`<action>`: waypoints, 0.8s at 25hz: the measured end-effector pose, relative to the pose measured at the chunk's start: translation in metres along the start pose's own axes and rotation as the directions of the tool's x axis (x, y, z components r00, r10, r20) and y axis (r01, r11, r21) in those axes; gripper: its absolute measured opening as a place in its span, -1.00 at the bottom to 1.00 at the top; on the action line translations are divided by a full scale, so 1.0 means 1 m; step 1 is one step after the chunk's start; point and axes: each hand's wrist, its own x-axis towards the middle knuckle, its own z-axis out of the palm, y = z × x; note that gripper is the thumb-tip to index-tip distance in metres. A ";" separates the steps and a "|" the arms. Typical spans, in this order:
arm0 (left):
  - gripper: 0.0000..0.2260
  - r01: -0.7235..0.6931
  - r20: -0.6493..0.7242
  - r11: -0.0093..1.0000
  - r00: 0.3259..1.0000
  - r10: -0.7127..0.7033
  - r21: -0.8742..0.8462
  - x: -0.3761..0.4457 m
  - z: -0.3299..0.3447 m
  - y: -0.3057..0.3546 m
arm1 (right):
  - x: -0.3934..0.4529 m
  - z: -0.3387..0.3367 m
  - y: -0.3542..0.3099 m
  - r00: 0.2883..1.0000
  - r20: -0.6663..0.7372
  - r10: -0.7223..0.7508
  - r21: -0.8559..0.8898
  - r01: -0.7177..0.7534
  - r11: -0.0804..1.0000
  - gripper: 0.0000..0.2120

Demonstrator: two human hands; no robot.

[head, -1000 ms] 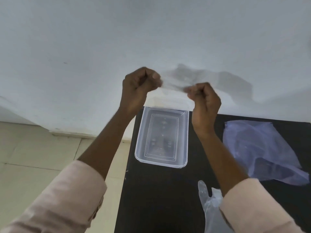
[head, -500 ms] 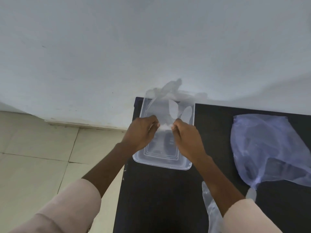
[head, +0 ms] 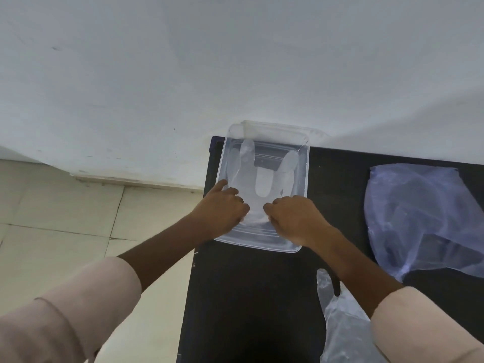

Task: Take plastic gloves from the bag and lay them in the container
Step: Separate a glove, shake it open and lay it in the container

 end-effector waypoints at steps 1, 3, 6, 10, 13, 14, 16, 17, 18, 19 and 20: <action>-0.76 -0.037 -0.007 0.999 0.999 0.037 0.001 -0.002 0.000 -0.001 | 0.000 0.000 0.001 0.999 0.032 -0.020 -0.022 0.021 1.000 -0.79; -0.78 -0.111 0.009 0.994 0.994 0.111 -0.002 -0.007 -0.002 -0.004 | -0.001 0.000 0.005 0.992 0.105 -0.071 -0.085 0.081 0.993 -0.75; -0.76 -0.199 0.131 0.980 0.971 0.198 -0.010 -0.010 -0.009 -0.008 | 0.000 -0.003 0.011 0.952 0.271 -0.138 -0.126 0.177 0.976 -0.68; -0.73 -0.248 0.270 0.969 0.933 0.236 0.009 -0.008 -0.016 -0.009 | 0.003 -0.006 0.013 0.895 0.417 -0.158 -0.133 0.232 0.963 -0.66; -0.76 -0.222 0.288 0.975 0.933 0.217 -0.015 -0.006 -0.022 -0.008 | 0.007 -0.007 0.012 0.883 0.439 -0.167 -0.076 0.221 0.972 -0.69; -0.77 -0.203 0.267 0.979 0.942 0.205 -0.034 -0.004 -0.024 -0.007 | 0.009 -0.008 0.012 0.901 0.403 -0.157 -0.009 0.176 0.984 -0.69; -0.77 -0.156 0.189 0.986 0.968 0.165 -0.064 0.003 -0.026 -0.005 | 0.013 -0.011 0.012 0.966 0.252 -0.065 0.154 0.027 0.988 -0.68; -0.75 -0.132 0.152 0.989 0.978 0.142 -0.069 0.007 -0.025 -0.004 | 0.014 -0.012 0.010 0.987 0.161 0.010 0.198 -0.042 0.979 -0.70; -0.73 -0.108 0.132 0.992 0.984 0.116 -0.069 0.010 -0.025 -0.002 | 0.016 -0.012 0.007 0.992 0.095 0.078 0.202 -0.096 0.975 -0.73; -0.71 -0.086 0.133 0.994 0.987 0.094 -0.061 0.013 -0.023 0.000 | 0.017 -0.012 0.003 0.989 0.073 0.126 0.188 -0.138 0.973 -0.76; -0.68 -0.067 0.149 0.997 0.986 0.073 -0.045 0.015 -0.021 0.003 | 0.018 -0.011 -0.002 0.984 0.089 0.152 0.179 -0.166 0.970 -0.77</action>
